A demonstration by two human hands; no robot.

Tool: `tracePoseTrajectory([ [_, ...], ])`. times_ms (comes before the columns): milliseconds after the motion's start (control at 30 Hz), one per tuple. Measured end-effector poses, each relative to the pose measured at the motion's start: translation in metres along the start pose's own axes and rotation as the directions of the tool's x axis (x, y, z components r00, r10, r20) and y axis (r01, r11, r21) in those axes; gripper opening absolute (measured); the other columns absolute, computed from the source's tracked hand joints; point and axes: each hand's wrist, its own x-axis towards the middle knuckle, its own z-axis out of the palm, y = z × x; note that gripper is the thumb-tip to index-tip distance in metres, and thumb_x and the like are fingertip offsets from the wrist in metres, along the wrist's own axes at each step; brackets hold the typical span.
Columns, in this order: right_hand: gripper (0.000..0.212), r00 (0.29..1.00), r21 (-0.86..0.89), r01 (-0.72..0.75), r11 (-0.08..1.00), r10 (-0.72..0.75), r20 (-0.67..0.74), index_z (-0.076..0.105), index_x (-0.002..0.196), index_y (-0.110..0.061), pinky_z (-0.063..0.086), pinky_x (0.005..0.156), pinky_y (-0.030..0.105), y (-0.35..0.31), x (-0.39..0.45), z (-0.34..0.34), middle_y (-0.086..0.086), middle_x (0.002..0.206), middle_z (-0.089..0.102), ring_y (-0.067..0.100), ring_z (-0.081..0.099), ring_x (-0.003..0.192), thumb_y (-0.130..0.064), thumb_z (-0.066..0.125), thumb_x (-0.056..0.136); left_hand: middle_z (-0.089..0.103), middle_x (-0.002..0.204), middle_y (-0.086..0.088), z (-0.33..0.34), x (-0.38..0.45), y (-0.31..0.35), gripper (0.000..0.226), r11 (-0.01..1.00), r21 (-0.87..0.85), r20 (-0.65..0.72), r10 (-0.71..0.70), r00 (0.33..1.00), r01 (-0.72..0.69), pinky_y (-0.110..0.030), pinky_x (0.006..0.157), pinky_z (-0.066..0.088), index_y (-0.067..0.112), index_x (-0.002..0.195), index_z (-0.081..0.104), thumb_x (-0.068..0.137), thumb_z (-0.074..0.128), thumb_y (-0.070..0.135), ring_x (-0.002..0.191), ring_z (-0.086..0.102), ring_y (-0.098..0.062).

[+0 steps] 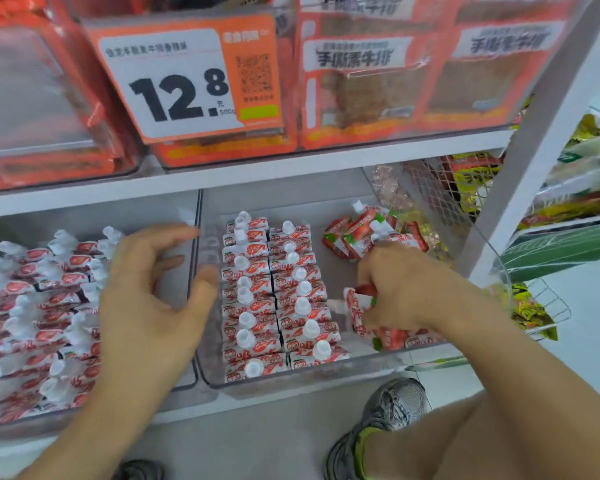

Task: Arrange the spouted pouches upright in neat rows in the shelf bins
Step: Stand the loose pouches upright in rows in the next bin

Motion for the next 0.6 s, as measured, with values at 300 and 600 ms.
tracePoseTrajectory([
  [300,0.043,0.979,0.735,0.127,0.666,0.034,-0.200,0.063,0.096,-0.022,0.055,0.070,0.032,0.026,-0.018,-0.015,-0.004,0.079,0.072,0.014,0.068,0.074,-0.027,0.091,0.064,0.061,0.114,0.021,0.061,0.019,0.047,0.057,0.997,-0.038,0.605,-0.030,0.796,0.066,-0.013,0.087,0.048,0.032,0.126,0.053,0.076,0.063,0.058,0.104,0.059,0.007],
  [600,0.038,0.943,0.651,0.331,0.683,-0.229,-0.239,0.061,0.099,-0.018,0.052,0.073,0.020,0.018,0.009,-0.001,-0.011,0.087,0.071,0.000,0.067,0.080,-0.012,0.086,0.072,0.072,0.071,0.003,0.077,0.052,0.036,0.019,0.996,-0.025,0.688,-0.046,0.724,0.087,-0.029,0.068,0.051,0.023,0.072,0.071,0.085,0.065,0.035,0.064,0.061,-0.005],
])
